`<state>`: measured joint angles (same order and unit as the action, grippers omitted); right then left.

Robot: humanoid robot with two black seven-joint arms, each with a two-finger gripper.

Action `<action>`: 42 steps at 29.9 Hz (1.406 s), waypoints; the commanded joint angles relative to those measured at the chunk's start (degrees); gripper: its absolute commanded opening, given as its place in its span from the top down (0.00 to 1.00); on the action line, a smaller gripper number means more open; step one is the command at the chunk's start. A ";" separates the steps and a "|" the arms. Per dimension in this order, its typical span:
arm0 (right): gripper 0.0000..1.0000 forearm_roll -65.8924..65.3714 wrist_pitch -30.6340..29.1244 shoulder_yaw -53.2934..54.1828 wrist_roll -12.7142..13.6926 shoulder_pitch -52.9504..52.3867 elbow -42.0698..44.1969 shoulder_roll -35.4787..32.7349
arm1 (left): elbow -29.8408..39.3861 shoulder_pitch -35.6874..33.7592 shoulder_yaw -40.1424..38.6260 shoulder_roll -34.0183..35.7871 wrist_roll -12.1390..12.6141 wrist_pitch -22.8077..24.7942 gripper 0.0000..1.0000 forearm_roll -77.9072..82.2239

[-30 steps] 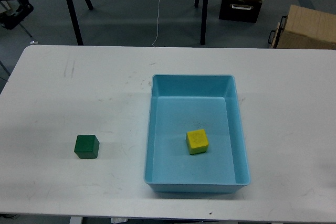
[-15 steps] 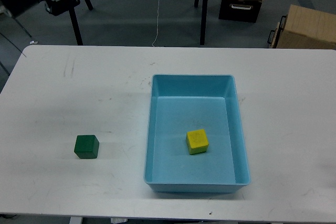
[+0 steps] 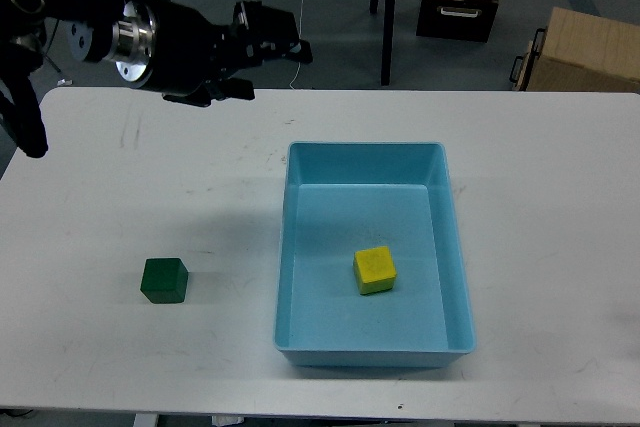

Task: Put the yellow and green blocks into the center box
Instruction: 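Swing the left arm up and over toward the green cube, then lower the left gripper onto the green cube and close it, then lift the green cube and carry it over the blue bin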

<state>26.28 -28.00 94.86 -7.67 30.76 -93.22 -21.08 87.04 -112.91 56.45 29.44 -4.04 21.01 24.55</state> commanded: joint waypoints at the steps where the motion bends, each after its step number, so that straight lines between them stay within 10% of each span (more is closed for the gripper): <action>1: 0.03 0.00 0.00 -0.38 0.12 0.09 0.14 -0.01 | 0.67 3.30 2.95 1.40 -0.27 0.70 0.00 2.08; 42: 0.03 -0.17 0.00 -0.21 0.55 0.17 2.69 -0.36 | -15.40 25.28 0.50 -2.81 -0.09 2.90 0.02 8.85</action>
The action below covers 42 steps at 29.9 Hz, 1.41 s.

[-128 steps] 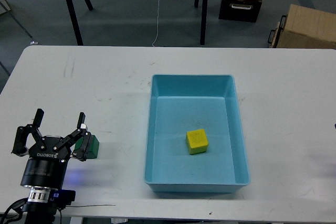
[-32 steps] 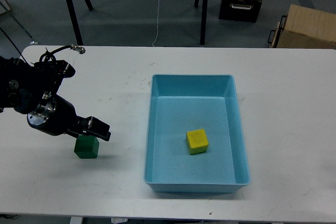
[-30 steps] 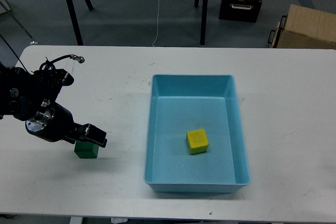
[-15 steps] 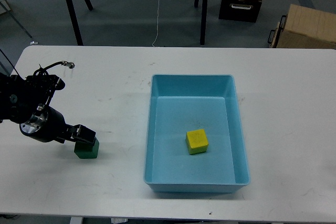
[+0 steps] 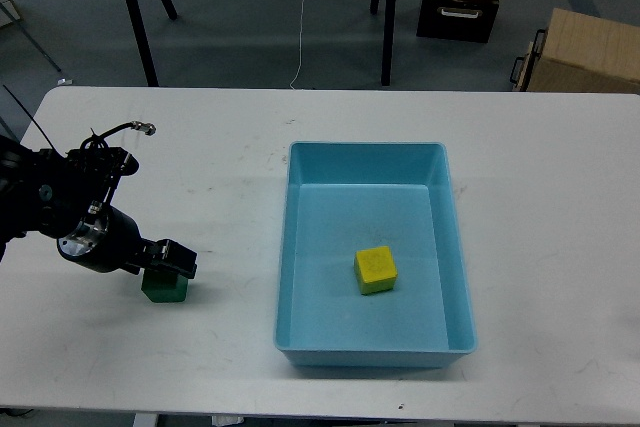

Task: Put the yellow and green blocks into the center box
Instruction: 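Lift the green cube and carry it over the blue bin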

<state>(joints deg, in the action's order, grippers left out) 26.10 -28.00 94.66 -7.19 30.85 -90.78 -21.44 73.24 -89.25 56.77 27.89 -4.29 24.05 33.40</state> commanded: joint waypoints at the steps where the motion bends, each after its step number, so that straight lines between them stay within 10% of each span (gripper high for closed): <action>1: 0.03 0.00 0.00 0.00 0.07 0.09 0.34 -0.01 | -1.87 1.89 0.18 -1.35 0.25 -0.14 0.05 0.08; 6: 0.03 0.00 0.00 0.00 0.07 0.09 0.87 -0.01 | -1.87 1.63 0.97 -1.70 1.22 -1.28 0.60 0.08; 13: 0.03 0.00 0.00 -0.09 0.07 0.09 0.96 -0.01 | -0.91 -0.21 1.06 -1.44 1.92 -5.49 0.99 1.14; 27: 0.03 0.00 0.00 -0.09 0.07 0.17 0.96 -0.09 | 5.25 -26.22 0.18 -11.08 -1.51 -1.72 1.00 -5.35; 35: 0.03 0.00 0.00 -0.09 -0.01 0.96 1.13 -0.09 | 4.28 -28.70 0.45 -27.89 -2.56 -2.16 1.00 -8.00; 42: 0.03 0.00 0.00 -0.17 -0.02 0.79 2.10 0.17 | 2.08 -27.99 0.54 -27.89 -3.62 -2.25 0.99 -8.00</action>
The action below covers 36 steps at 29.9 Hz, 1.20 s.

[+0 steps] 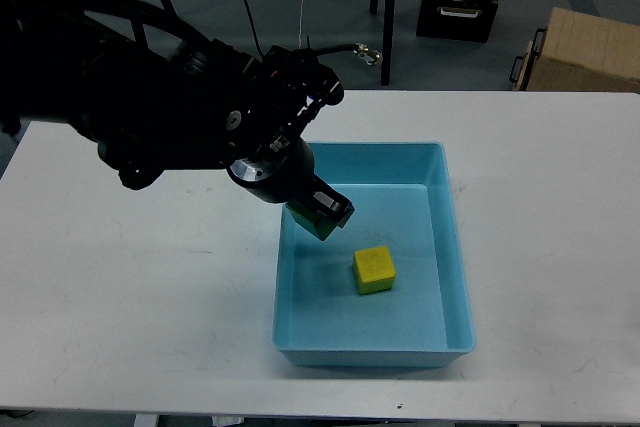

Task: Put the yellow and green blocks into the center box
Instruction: 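Lift the green cube and carry it over the blue bin, then lower the green cube into the bin beside the yellow cube and release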

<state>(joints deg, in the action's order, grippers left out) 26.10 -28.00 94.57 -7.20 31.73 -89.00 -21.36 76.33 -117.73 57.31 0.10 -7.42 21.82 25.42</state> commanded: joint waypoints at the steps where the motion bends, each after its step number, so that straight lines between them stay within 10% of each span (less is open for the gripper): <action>1: 0.03 0.00 0.00 -0.17 -0.01 -0.18 0.41 0.17 | -1.62 0.66 0.00 -0.10 -0.58 -0.02 0.97 -0.01; 25: 0.03 -2.37 0.00 -1.14 0.08 -2.37 4.45 0.26 | -9.18 13.84 -3.60 -0.10 -6.20 0.42 0.92 -0.10; 30: 0.03 -2.46 0.00 -1.23 0.08 -2.29 4.45 0.26 | -9.36 16.04 -5.62 -0.10 -6.20 0.24 0.73 -0.10; 33: 0.03 -2.46 0.00 -1.66 0.08 -2.29 4.45 0.17 | -9.36 16.39 -6.50 -0.10 -6.29 0.07 0.43 -0.10; 36: 0.03 -2.46 0.00 -1.66 0.08 -2.20 4.45 0.09 | -9.36 16.39 -6.86 -0.10 -6.38 0.06 0.40 -0.10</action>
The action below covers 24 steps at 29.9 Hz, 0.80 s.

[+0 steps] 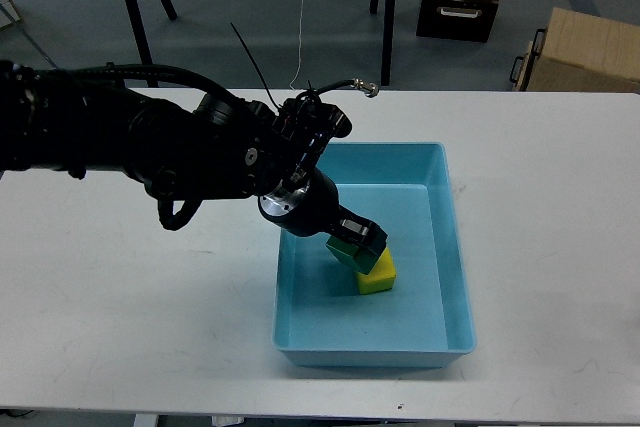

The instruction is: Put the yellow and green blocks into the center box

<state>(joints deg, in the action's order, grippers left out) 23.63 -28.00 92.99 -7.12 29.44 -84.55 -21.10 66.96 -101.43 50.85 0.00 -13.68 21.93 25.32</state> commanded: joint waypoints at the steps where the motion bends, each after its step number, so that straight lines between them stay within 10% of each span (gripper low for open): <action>1: 0.03 -0.07 0.00 -0.08 0.00 0.01 0.00 -0.17 | 0.01 0.09 -0.48 0.00 -0.12 -0.13 0.38 -0.01; 16: 0.03 0.02 0.00 -0.09 0.00 0.10 -0.09 -0.09 | -2.97 0.61 -1.62 0.00 -0.38 -0.31 0.23 -0.01; 24: 0.03 0.02 0.00 0.53 0.00 -0.08 -0.27 -0.17 | -16.67 2.37 -13.91 0.00 -5.48 -2.41 0.16 -0.45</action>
<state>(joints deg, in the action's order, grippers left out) 23.64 -28.00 93.44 -7.12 29.45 -84.67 -21.18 55.30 -100.53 42.67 0.00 -17.08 19.62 25.10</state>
